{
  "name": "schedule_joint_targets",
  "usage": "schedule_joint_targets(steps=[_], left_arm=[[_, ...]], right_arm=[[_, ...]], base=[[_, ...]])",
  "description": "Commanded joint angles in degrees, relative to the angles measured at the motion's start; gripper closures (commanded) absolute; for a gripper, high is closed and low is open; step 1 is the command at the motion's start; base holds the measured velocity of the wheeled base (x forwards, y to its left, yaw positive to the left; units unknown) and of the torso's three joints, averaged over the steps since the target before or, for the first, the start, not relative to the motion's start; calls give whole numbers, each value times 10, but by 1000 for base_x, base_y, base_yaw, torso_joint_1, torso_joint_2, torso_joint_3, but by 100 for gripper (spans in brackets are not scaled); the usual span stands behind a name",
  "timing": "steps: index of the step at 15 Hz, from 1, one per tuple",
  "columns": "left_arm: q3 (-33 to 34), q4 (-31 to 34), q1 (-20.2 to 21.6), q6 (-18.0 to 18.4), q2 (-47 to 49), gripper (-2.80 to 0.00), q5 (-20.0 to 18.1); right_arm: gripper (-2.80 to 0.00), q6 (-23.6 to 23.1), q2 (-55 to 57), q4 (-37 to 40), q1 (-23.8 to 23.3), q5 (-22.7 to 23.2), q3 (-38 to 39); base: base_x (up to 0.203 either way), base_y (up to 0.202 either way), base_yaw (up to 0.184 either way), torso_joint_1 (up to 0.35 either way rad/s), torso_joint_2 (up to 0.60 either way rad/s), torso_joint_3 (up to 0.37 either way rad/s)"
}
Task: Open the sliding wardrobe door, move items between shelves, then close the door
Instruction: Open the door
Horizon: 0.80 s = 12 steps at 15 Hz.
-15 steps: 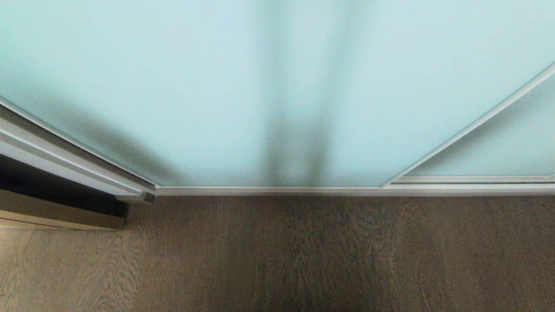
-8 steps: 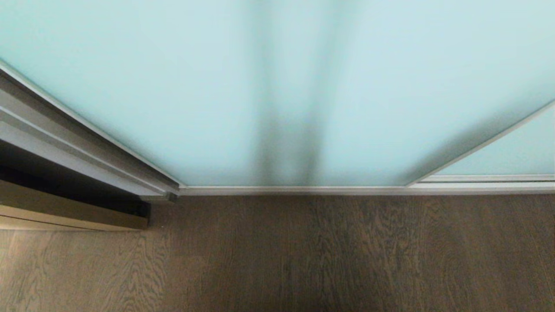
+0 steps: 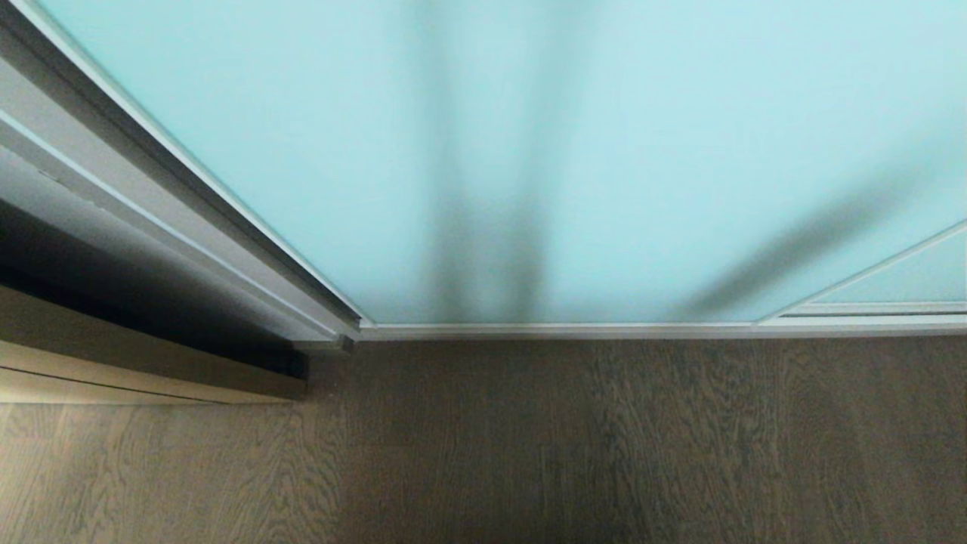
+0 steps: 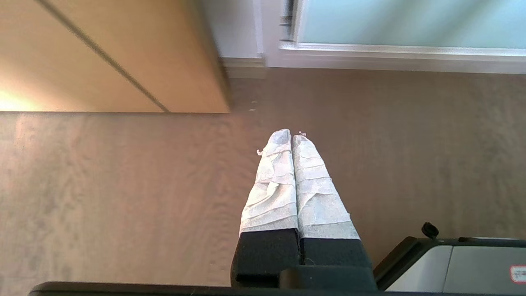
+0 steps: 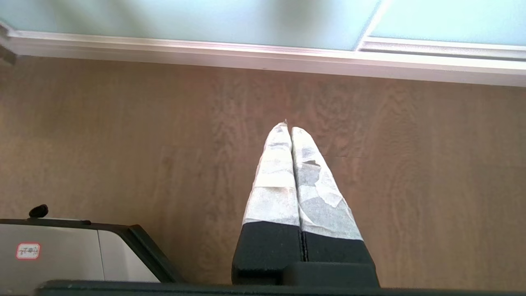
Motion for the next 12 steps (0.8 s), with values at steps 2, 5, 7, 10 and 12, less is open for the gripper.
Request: schedule_joint_targets(steps=[2,5,7,10,12], left_arm=[[1,-1,0,1,1,0,-1],[1,2,0,5,1,0,1],[0,3,0,14,2,0,1],[-16,-7,0,18,1,0,-1],[-88,0,0,18,5,0,-7]], right_arm=[[0,0,-1,0,0,0,0],[0,0,0,0,0,0,0],[0,0,0,0,0,0,1],[0,0,-1,0,0,0,0],[0,0,-1,0,0,0,0]], base=[[0,116,3,1,1,2],[0,0,0,0,0,0],[0,0,0,0,0,0],[0,0,0,0,0,0],[0,0,0,0,0,0]])
